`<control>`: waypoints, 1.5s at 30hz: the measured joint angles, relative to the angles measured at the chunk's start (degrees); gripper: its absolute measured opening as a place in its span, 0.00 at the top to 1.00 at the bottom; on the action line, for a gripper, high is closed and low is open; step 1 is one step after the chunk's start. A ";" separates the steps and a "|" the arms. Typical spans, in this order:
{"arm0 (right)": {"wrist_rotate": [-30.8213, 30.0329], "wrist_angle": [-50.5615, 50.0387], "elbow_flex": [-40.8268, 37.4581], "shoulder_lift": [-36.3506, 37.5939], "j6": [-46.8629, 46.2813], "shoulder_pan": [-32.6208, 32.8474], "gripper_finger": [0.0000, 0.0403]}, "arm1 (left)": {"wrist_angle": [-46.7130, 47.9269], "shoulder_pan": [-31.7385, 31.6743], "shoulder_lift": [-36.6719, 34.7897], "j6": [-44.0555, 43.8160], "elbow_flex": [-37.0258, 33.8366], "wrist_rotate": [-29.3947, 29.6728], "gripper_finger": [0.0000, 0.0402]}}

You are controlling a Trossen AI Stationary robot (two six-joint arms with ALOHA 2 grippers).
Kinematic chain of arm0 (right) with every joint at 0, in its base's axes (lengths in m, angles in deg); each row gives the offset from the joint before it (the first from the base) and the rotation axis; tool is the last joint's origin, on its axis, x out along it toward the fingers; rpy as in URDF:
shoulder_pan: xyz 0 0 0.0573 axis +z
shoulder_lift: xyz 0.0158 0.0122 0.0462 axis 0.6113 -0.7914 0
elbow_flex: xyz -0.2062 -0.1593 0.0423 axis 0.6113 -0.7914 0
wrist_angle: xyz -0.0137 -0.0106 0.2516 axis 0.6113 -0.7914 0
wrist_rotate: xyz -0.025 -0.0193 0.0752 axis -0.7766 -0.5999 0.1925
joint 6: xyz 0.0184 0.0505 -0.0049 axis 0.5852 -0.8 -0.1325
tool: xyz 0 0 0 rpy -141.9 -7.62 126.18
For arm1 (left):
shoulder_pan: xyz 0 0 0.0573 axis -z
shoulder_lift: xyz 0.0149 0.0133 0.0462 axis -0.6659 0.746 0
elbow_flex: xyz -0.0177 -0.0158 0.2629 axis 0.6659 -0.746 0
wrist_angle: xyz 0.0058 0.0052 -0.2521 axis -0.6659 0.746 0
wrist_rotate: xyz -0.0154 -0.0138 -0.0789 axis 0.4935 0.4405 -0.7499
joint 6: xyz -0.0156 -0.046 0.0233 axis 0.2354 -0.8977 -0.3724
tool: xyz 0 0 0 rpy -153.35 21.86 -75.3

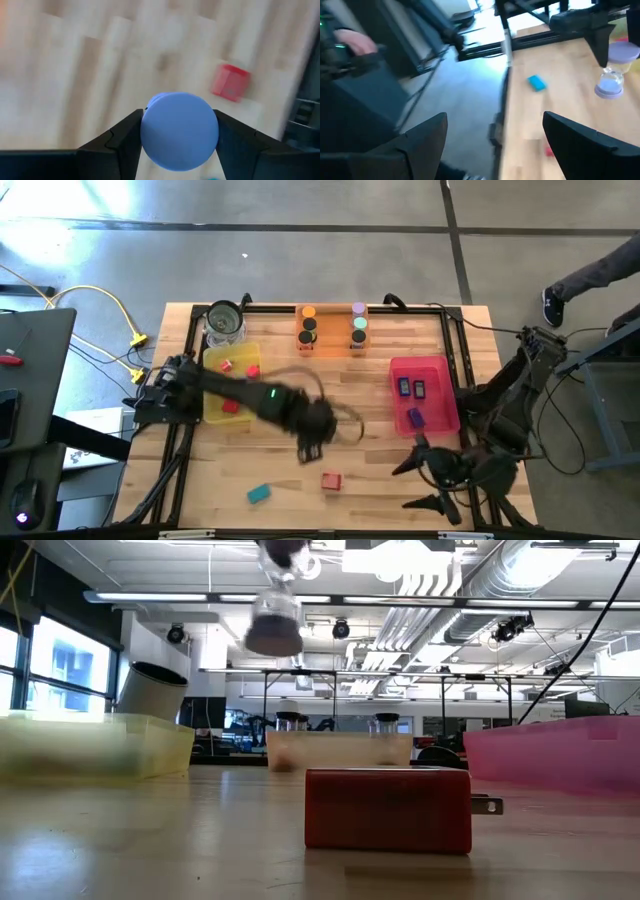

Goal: Pick & Place Office items
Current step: Put the blue hourglass in the orange bin

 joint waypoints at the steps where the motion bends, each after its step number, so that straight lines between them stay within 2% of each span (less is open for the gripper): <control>1: -2.53 -1.21 0.00 0.33 -0.44 0.94 0.21 | 0.99 -1.97 0.00 1.95 0.64 0.00 0.50; 4: -8.57 -4.28 0.00 1.77 -2.20 2.62 0.21 | 2.00 -7.79 0.07 8.01 2.44 -0.01 0.50; 13: -19.16 -10.28 0.00 7.38 -3.70 3.14 0.21 | -0.14 -24.29 0.04 23.50 4.93 -0.05 0.50; 17: -25.73 -13.32 0.00 10.22 -3.31 2.30 0.21 | -5.17 -31.19 0.04 28.75 4.93 -0.17 0.50; 20: -28.42 -15.33 0.00 12.38 -3.27 0.84 0.21 | -9.59 -35.58 0.04 32.01 4.93 -1.57 0.50; 26: -28.59 -18.38 0.04 14.26 -3.25 -3.21 0.21 | -12.74 -42.68 1.04 36.08 4.93 -7.78 0.50; 30: -27.57 -20.17 0.02 14.37 -3.27 -5.82 0.21 | -13.44 -45.78 4.40 36.22 4.89 -11.70 0.50; 36: -23.42 -20.96 0.02 14.32 -3.69 -9.92 0.21 | -14.94 -46.73 10.25 40.57 4.82 -12.03 0.50; 45: -20.99 -22.07 0.02 14.32 -3.73 -13.38 0.21 | -16.98 -46.52 14.90 44.59 4.82 -12.25 0.50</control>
